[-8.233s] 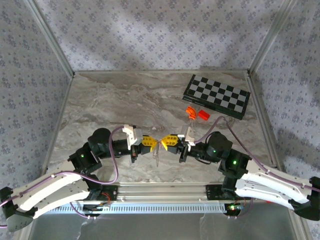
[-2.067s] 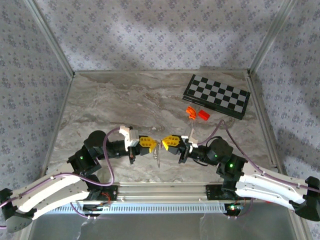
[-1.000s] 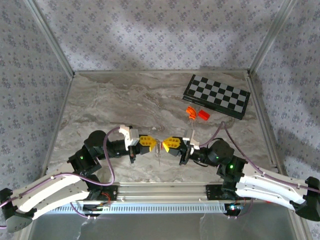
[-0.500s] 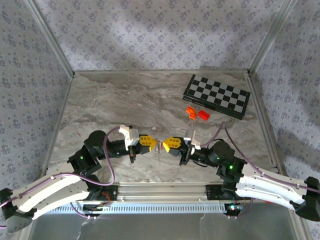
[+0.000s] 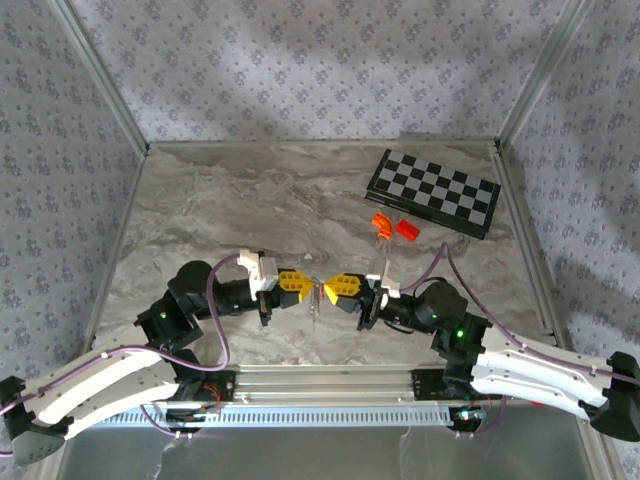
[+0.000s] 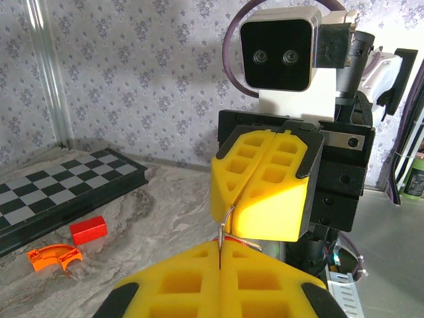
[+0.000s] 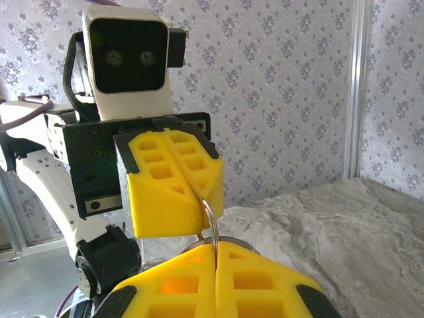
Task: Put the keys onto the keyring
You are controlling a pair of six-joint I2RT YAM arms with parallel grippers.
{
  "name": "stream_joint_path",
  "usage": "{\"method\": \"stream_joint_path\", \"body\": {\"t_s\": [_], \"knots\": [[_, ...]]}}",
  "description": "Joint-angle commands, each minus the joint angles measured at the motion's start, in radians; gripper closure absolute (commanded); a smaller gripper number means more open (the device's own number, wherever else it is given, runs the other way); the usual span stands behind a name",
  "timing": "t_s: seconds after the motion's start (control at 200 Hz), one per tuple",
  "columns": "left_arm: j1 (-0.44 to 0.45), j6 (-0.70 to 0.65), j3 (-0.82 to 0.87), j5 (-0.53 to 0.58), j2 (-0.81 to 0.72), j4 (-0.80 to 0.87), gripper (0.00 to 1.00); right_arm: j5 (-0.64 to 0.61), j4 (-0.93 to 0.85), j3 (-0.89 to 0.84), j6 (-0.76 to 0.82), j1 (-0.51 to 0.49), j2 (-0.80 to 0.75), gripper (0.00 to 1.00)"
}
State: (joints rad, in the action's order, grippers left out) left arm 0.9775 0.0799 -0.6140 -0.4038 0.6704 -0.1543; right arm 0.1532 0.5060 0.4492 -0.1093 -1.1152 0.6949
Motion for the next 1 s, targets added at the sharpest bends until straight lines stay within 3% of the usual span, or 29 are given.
{"method": "stream_joint_path", "body": {"t_s": [0.0, 1.0], "knots": [[0.006, -0.003, -0.006, -0.007, -0.003, -0.051, 1.00, 0.013, 0.038, 0.011, -0.015, -0.009, -0.001, 1.00], [0.008, -0.014, -0.014, -0.004, 0.000, -0.019, 1.00, 0.022, 0.049, 0.024, -0.009, -0.011, 0.015, 1.00]]}}
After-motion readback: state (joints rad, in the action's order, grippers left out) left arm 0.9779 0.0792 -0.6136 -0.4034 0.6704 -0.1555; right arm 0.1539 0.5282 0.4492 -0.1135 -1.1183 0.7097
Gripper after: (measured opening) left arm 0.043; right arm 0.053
